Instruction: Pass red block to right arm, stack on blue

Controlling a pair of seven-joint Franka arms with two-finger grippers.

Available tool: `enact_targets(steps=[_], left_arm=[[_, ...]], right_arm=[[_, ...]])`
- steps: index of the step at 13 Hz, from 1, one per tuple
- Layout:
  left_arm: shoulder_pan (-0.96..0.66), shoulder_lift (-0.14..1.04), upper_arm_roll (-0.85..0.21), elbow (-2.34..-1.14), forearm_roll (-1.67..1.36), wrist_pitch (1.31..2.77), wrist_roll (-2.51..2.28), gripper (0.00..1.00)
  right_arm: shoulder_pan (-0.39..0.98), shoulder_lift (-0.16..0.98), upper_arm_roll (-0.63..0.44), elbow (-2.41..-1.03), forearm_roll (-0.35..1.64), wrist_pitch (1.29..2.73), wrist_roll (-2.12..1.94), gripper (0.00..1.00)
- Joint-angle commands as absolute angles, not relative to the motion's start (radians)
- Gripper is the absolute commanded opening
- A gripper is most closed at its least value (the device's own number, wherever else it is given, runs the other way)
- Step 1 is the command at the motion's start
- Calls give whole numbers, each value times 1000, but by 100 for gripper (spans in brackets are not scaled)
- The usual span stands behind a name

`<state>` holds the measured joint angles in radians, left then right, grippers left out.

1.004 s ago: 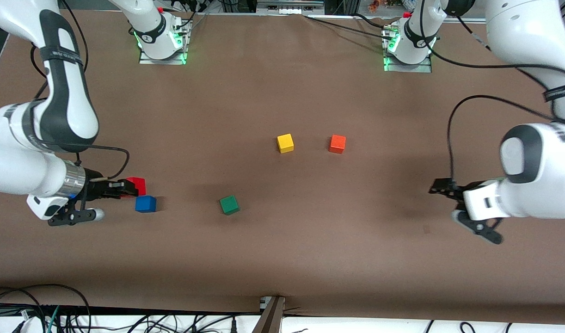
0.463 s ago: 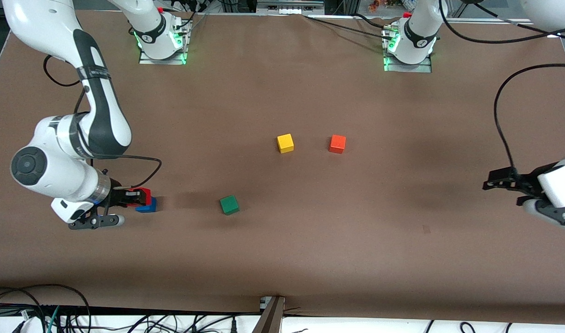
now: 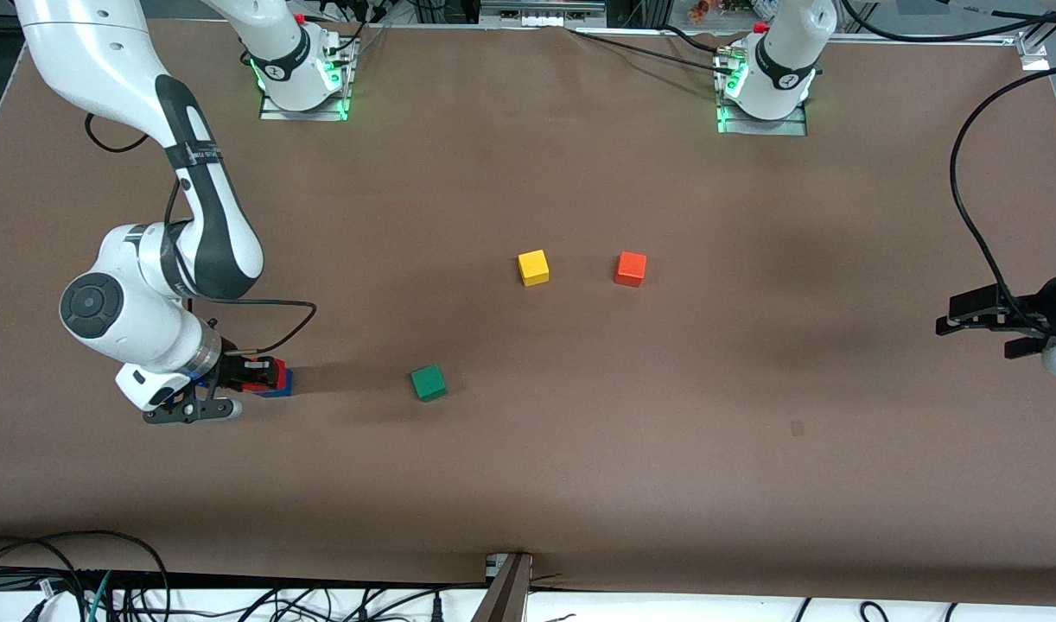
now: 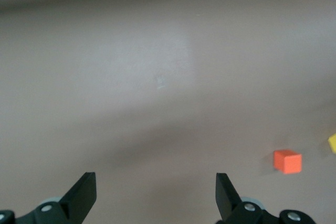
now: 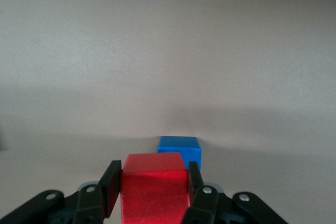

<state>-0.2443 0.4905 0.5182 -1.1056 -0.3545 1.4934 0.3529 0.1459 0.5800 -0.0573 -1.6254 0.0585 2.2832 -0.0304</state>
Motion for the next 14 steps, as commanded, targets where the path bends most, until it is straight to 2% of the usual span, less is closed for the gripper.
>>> enact_targets(steps=[1,3,5,7,9,10,14], left_arm=[[-221,384,375,-1140,-206,1465,122,100],[-111,296,168,-1227,-79,1468,25,100],[-36,233,62,-1300,-23,1468,-8,100],[-3,146,29,-1418,-2,1470,-72,100],[67,69,-58,-1517,14,1476,-90,100],[83,49,-84,-1543,20,1476,-92,100],[74,58,-81,-1537,25,1477,-80,100]], right_arm=[[146,551,-61,-1684,17,2330,-11,16],[144,554,-61,-1684,5,2333,-9,16],[143,557,-61,-1683,3,2339,-11,16],[143,558,-63,-1683,3,2342,-9,16],[138,561,-63,-1683,3,2345,-11,16],[138,564,-63,-1683,3,2352,-9,16],[138,577,-75,-1681,3,2367,-9,16]])
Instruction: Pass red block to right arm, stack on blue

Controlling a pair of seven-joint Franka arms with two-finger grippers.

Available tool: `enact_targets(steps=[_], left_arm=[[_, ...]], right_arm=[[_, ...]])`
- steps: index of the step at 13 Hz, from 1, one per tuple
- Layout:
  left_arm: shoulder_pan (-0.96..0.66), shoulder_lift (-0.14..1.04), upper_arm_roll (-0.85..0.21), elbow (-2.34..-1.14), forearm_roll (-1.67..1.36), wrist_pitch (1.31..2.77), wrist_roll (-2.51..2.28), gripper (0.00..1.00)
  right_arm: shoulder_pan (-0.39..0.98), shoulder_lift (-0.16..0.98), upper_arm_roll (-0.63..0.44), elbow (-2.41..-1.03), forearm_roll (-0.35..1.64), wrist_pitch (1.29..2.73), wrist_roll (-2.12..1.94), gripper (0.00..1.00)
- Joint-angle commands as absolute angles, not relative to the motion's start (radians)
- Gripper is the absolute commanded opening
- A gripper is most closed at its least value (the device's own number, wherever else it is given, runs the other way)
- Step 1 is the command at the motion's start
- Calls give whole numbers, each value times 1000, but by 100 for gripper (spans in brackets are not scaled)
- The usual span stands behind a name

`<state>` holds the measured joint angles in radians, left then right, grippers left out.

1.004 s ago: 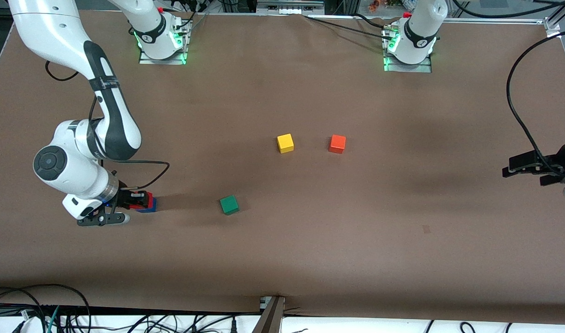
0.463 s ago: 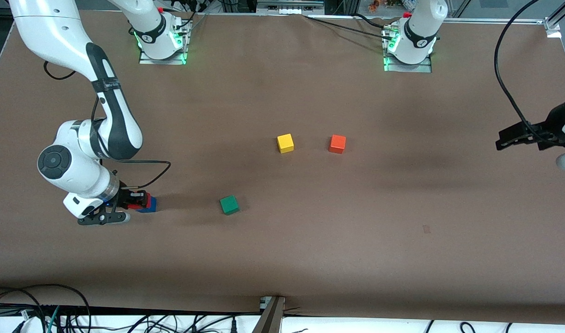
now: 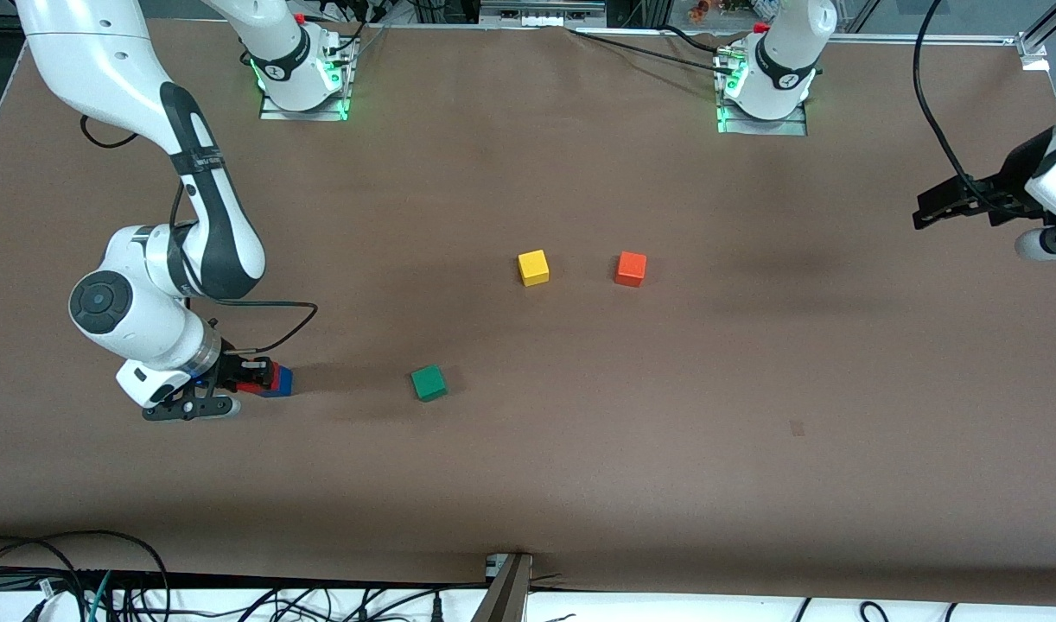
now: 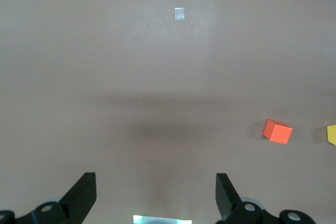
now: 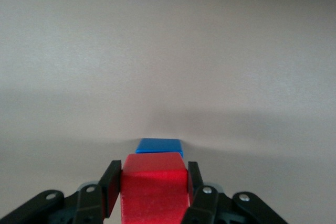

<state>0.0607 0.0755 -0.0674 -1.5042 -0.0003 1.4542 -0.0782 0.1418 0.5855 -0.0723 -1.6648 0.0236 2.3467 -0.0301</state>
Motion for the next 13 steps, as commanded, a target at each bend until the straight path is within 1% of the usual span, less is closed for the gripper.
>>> enact_targets(steps=[1,2,11,13], left_arm=[[81,69,-80,-1531,25,1477,-78,100],[86,84,-81,-1519,25,1476,-77,100],[71,91,-94,-1497,9,1476,-75,100],[71,107,-94,-1479,9,1474,-69,100]], right_arm=[[140,578,-75,-1681,3,2367,-9,16],[140,583,-75,-1680,3,2367,-9,16],[149,586,-75,-1675,3,2367,26,16],[149,586,-75,-1675,3,2368,26,16]])
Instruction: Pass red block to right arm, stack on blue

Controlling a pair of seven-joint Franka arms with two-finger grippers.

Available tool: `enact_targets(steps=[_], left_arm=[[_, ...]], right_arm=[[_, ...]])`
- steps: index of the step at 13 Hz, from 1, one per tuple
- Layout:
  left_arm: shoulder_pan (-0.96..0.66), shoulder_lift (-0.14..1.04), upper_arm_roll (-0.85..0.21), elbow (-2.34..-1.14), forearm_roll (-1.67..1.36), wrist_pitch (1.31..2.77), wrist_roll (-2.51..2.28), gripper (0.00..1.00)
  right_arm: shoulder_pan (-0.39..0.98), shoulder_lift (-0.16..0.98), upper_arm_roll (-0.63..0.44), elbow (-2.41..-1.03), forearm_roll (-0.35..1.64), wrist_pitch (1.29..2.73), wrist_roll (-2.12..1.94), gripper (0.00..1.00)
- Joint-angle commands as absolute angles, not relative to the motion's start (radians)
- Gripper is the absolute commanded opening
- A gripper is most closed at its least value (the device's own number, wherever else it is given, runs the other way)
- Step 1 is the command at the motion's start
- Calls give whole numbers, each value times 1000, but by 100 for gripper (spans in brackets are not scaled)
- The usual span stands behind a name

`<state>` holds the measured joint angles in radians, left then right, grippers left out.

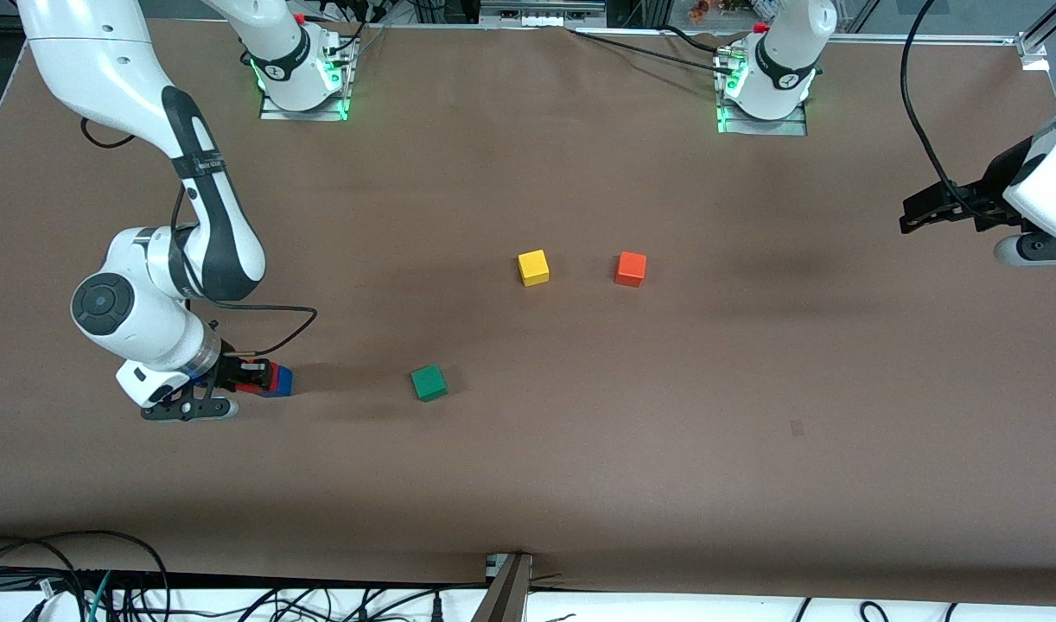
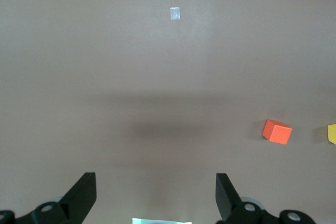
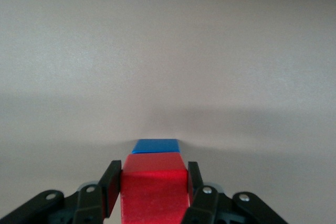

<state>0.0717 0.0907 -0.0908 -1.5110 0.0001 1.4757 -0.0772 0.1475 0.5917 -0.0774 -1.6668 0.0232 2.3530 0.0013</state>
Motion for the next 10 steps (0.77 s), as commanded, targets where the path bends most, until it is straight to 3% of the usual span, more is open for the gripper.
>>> enact_targets(steps=[1,10], left_arm=[[71,107,-94,-1479,11,1474,-69,100],[74,112,-92,-1468,8,1476,-31,100]], right_arm=[[149,586,-75,-1675,3,2368,26,16],[146,592,-75,-1675,3,2368,28,17]])
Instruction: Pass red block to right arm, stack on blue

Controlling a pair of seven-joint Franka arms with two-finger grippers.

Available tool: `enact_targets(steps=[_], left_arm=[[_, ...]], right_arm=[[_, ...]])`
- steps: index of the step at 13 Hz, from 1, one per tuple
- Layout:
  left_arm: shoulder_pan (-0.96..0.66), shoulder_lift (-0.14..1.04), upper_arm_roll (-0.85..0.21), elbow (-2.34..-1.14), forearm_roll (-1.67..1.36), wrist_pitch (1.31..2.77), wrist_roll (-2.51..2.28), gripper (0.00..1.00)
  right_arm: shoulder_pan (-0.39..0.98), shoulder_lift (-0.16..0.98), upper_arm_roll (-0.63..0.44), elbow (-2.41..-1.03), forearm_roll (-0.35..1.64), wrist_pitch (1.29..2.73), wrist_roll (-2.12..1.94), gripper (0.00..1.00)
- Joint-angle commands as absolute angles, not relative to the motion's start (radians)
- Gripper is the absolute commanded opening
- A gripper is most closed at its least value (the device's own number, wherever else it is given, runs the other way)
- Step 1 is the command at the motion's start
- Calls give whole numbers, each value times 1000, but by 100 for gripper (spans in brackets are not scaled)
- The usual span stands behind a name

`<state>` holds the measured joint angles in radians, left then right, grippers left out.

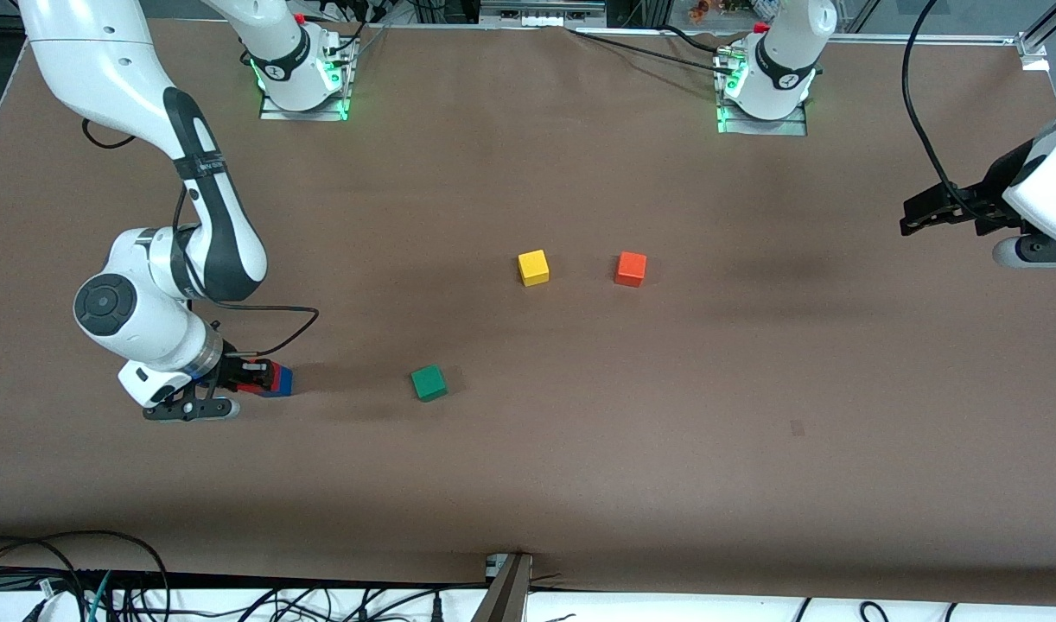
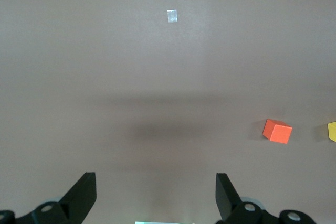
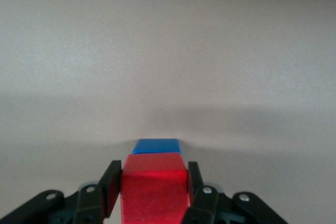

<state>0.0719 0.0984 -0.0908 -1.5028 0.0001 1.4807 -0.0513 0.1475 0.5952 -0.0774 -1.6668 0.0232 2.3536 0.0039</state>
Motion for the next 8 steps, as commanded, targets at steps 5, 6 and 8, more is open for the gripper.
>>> enact_targets(steps=[5,6,8], left_arm=[[74,123,-92,-1459,8,1474,-29,100],[75,124,-92,-1459,8,1473,-28,100],[74,124,-92,-1459,8,1473,-29,100]], right_arm=[[146,595,-75,-1674,5,2368,28,20],[146,595,-75,-1674,5,2368,28,20],[146,595,-75,-1674,5,2368,29,20]])
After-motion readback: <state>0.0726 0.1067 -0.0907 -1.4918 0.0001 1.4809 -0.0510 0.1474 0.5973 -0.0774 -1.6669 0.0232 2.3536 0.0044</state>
